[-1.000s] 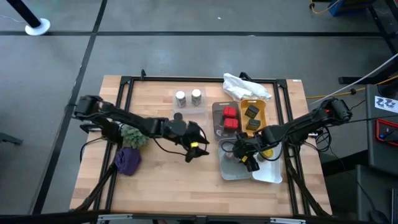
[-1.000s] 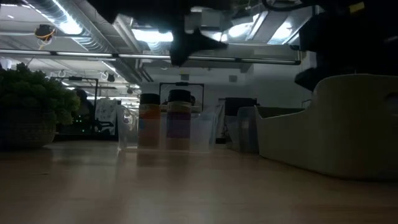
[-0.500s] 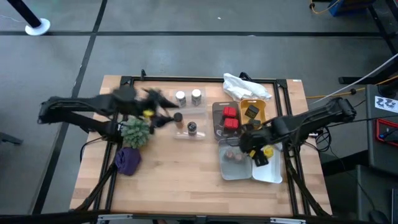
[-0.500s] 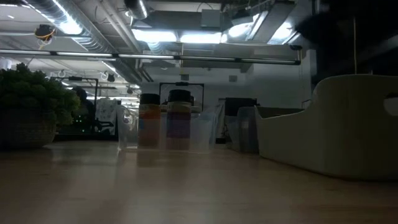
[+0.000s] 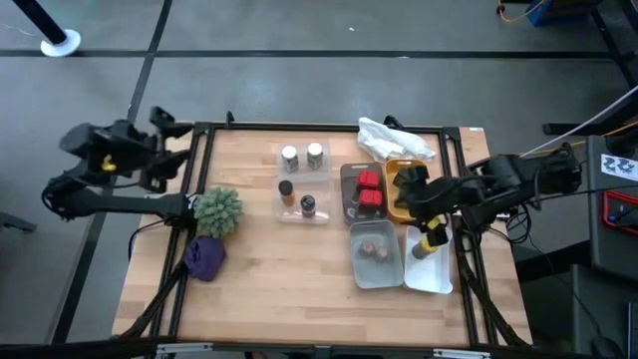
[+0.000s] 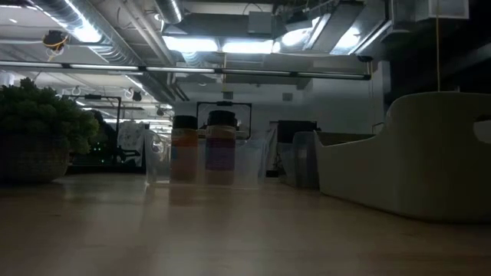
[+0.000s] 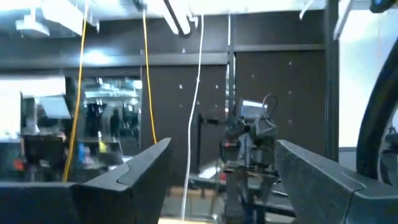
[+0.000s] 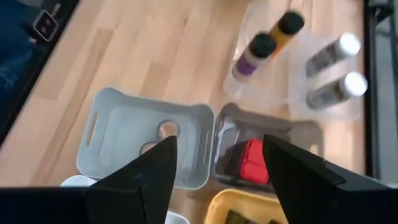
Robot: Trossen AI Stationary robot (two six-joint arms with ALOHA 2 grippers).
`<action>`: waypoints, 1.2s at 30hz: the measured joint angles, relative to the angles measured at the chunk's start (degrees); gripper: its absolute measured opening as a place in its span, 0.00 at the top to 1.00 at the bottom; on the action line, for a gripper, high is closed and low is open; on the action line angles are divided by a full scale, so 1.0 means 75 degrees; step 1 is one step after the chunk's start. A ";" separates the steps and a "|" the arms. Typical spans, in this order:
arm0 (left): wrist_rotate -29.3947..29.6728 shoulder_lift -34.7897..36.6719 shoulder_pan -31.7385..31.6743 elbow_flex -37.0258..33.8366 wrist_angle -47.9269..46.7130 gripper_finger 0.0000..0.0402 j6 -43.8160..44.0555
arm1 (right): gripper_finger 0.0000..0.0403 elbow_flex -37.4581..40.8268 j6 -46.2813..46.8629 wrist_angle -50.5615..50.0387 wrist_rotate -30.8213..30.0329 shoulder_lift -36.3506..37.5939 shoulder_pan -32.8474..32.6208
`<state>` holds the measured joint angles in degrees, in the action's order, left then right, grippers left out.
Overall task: Sort spices by type
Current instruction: Return to Home Position
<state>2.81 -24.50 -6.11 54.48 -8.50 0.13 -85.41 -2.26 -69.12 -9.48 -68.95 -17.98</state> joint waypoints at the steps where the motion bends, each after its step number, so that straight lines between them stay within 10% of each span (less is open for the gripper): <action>1: 0.0001 0.0177 0.0000 0.0002 -0.0090 0.34 -0.0151 | 0.41 -0.0121 -0.0159 0.0000 -0.0003 -0.0003 0.0000; 10: -0.0127 0.0933 0.0000 -0.0808 -0.2308 0.34 0.0136 | 0.41 -0.0348 -0.1201 0.0392 0.2271 0.1442 0.1035; 20: -0.0219 0.1139 0.0000 -0.3601 0.0007 0.34 -0.0214 | 0.41 0.1921 -0.0243 0.2368 0.2784 0.4391 0.2381; 36: -0.0694 0.3141 0.0000 -0.5520 0.1175 0.34 0.0128 | 0.41 0.6290 0.2007 0.5559 0.2902 0.7075 0.2451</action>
<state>-2.39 -0.94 -6.11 13.08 0.32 1.09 -38.23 12.79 -27.43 12.29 -15.89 0.41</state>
